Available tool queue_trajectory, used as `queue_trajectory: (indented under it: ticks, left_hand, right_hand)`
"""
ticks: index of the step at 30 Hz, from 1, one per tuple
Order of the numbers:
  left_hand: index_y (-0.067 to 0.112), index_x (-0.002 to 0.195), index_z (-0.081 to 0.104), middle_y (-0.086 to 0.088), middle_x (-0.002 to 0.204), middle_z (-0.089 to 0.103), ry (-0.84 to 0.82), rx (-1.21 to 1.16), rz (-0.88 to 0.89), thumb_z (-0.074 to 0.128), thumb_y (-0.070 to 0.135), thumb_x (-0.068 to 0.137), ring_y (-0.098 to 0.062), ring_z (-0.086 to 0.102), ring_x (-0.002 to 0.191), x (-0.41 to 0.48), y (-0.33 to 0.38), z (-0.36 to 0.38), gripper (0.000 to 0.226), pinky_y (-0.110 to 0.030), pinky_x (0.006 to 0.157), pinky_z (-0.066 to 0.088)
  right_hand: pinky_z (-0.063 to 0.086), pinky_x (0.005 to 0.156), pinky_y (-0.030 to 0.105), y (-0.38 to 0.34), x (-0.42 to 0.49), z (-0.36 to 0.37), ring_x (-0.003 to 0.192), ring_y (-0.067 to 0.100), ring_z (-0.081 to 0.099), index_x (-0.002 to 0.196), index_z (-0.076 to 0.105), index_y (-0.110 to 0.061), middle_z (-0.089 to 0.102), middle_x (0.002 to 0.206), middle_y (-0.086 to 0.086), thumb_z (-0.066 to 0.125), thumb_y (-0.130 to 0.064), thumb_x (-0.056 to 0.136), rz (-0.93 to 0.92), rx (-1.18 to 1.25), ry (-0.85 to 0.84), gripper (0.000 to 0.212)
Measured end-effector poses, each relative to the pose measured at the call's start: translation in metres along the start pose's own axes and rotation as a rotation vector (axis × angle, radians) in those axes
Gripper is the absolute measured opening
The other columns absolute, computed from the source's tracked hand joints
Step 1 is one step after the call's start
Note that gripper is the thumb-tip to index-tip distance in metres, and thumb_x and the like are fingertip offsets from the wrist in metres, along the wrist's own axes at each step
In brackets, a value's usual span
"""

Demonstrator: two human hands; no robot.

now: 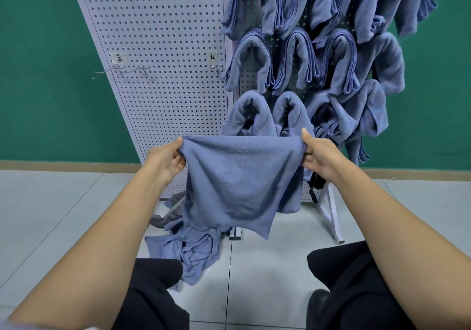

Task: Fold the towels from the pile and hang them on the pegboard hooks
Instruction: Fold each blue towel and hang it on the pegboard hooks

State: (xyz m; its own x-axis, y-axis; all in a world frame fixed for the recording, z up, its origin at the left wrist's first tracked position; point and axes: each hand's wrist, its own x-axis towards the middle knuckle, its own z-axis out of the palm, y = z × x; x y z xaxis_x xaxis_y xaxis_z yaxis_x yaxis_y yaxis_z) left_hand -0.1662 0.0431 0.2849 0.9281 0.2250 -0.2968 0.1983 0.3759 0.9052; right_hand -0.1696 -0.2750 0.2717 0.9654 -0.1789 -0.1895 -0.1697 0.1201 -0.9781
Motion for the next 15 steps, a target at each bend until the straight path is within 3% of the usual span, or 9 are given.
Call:
queue_trajectory:
  ticks: [2,4,6,9,12,15]
  left_hand:
    - [0.014,0.084,0.055,0.002,0.077,0.057,-0.016,0.005,-0.045,0.056,0.02,0.095,-0.007,0.049,0.062,0.0013,0.0002,-0.0025,0.013,-0.016,0.051,0.046]
    - [0.014,0.082,0.054,0.003,0.071,0.056,-0.028,0.015,-0.076,0.054,0.021,0.097,-0.006,0.044,0.057,0.0036,0.0006,-0.0049,0.016,-0.013,0.047,0.042]
    - [0.015,0.08,0.055,0.005,0.062,0.057,-0.019,0.035,-0.079,0.054,0.022,0.096,-0.005,0.044,0.05,0.0061,0.0012,-0.0076,0.018,-0.013,0.043,0.04]
    - [0.015,0.08,0.055,0.005,0.059,0.058,0.009,0.058,-0.051,0.058,0.021,0.094,-0.006,0.048,0.05,0.0065,0.0008,-0.0087,0.016,-0.015,0.041,0.042]
    - [0.013,0.084,0.057,0.001,0.077,0.063,0.025,0.101,0.0,0.06,0.018,0.093,-0.01,0.057,0.068,0.0045,-0.0014,-0.0065,0.011,-0.021,0.057,0.047]
    - [0.013,0.086,0.057,-0.001,0.084,0.062,0.008,0.107,0.029,0.061,0.014,0.092,-0.011,0.059,0.074,0.0013,-0.0026,-0.0054,0.007,-0.023,0.066,0.05]
  right_hand:
    - [0.053,0.08,0.03,-0.004,-0.0006,-0.003,0.081,0.018,0.064,0.098,0.066,-0.009,0.072,0.076,-0.001,0.06,-0.017,0.093,-0.016,0.058,-0.157,0.012]
    - [0.054,0.078,0.026,-0.0048,0.0002,-0.0044,0.087,0.017,0.066,0.104,0.067,-0.005,0.073,0.092,0.006,0.056,-0.005,0.093,-0.043,0.036,-0.277,0.015]
    - [0.055,0.08,0.023,-0.0036,0.0011,-0.0044,0.084,0.014,0.064,0.098,0.066,-0.005,0.07,0.09,0.007,0.052,-0.003,0.096,-0.083,-0.063,-0.256,0.015]
    - [0.052,0.082,0.035,0.0002,0.0069,-0.0064,0.083,0.02,0.054,0.094,0.06,-0.007,0.061,0.088,0.01,0.049,-0.012,0.099,-0.157,-0.332,-0.127,0.014]
    - [0.059,0.061,0.032,0.0,0.0065,-0.0063,0.063,0.015,0.054,0.086,0.053,-0.013,0.053,0.075,0.007,0.051,-0.02,0.098,-0.212,-0.522,-0.034,0.014]
    - [0.043,0.038,0.017,-0.0024,0.0022,-0.0064,0.044,0.005,0.049,0.1,0.057,-0.015,0.049,0.068,0.004,0.062,-0.023,0.093,-0.222,-0.428,0.063,0.012]
